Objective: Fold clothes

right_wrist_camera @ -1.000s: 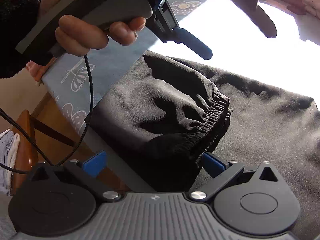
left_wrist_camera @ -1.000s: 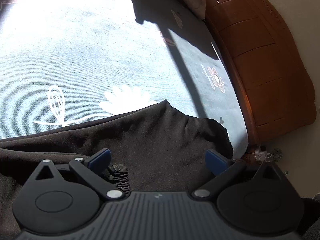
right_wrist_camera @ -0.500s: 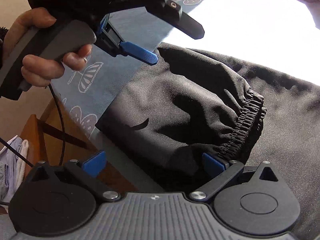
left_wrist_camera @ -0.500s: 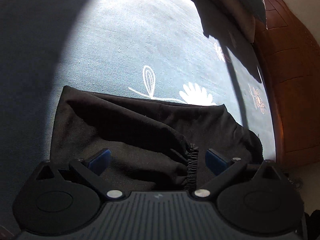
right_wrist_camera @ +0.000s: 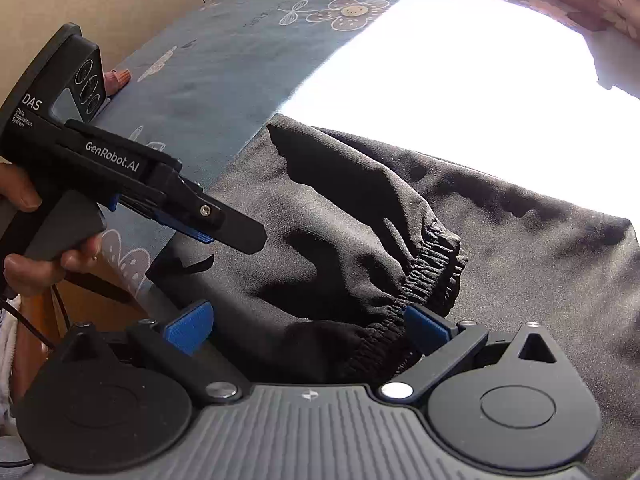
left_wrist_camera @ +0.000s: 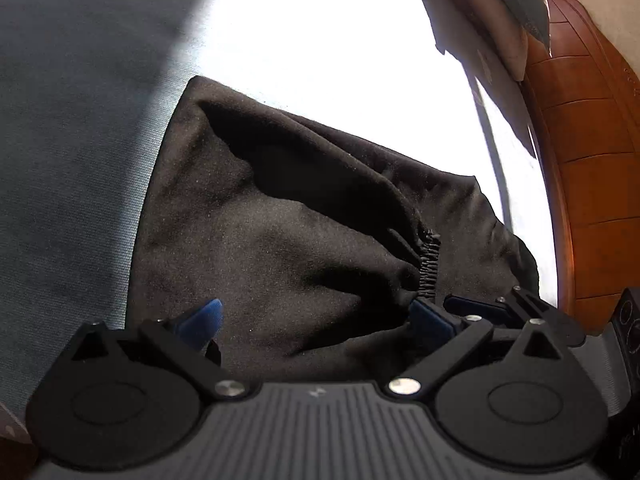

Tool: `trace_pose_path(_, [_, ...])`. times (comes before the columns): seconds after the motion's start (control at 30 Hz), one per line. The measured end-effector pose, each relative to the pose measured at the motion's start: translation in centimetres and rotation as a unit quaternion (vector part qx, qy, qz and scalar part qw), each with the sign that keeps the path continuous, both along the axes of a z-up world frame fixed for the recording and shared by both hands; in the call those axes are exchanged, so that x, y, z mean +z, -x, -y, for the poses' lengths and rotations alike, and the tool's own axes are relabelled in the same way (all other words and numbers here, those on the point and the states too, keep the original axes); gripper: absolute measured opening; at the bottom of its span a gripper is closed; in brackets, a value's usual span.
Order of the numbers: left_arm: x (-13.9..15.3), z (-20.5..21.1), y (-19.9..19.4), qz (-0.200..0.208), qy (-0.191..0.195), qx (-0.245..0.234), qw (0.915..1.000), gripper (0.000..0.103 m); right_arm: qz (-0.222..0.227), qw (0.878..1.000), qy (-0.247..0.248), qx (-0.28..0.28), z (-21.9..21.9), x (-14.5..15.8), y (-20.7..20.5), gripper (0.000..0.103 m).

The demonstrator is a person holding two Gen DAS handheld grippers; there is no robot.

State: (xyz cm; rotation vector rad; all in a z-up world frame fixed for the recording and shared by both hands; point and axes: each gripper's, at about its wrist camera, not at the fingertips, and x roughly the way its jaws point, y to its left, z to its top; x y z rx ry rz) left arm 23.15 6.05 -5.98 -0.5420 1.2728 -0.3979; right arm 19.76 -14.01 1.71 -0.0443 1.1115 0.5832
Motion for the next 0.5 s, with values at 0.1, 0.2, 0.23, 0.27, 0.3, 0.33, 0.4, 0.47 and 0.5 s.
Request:
trace_pose_path(0.1, [1.0, -0.5, -3.3, 0.048, 0.001, 0.014, 0.9988, 0.1, 0.0, 1.0, 0.006, -0.017, 0.6, -0.2, -0.5, 0.103])
trace_pose_path(0.2, [0.7, 0.0, -6.1, 0.076, -0.012, 0.006, 0.997, 0.1, 0.0, 0.999, 0.014, -0.031, 0.9, -0.6, -0.9, 0.103])
trace_pose_path(0.23, [0.2, 0.3, -6.7, 0.08, -0.021, 0.001, 0.9966, 0.1, 0.003, 0.999, 0.015, -0.034, 1.0, -0.7, -1.0, 0.103])
trace_pose_path(0.27, [-0.3, 0.6, -7.4, 0.081, -0.032, -0.006, 0.9961, 0.1, 0.007, 0.999, 0.016, -0.038, 1.1, -0.7, -1.0, 0.103])
trace_pose_path(0.3, [-0.9, 0.8, -7.8, 0.08, -0.041, -0.011, 0.9959, 0.1, 0.008, 0.999, 0.017, -0.041, 1.2, -0.8, -1.1, 0.103])
trace_pose_path(0.33, [-1.2, 1.0, -8.1, 0.077, -0.046, -0.013, 0.9959, 0.1, 0.008, 0.999, 0.017, -0.045, 1.4, -0.9, -1.1, 0.103])
trace_pose_path(0.4, [-0.7, 1.5, -7.7, 0.08, -0.048, -0.019, 0.9955, 0.1, 0.007, 0.998, 0.017, -0.052, 1.7, -1.0, -1.1, 0.103])
trace_pose_path(0.47, [0.3, 2.1, -7.0, 0.086, -0.051, -0.027, 0.9947, 0.1, 0.006, 0.998, 0.015, -0.059, 2.1, -1.0, -1.0, 0.103])
trace_pose_path(0.5, [0.8, 2.4, -6.6, 0.089, -0.052, -0.032, 0.9942, 0.1, 0.004, 0.998, 0.014, -0.062, 2.3, -1.0, -0.9, 0.103])
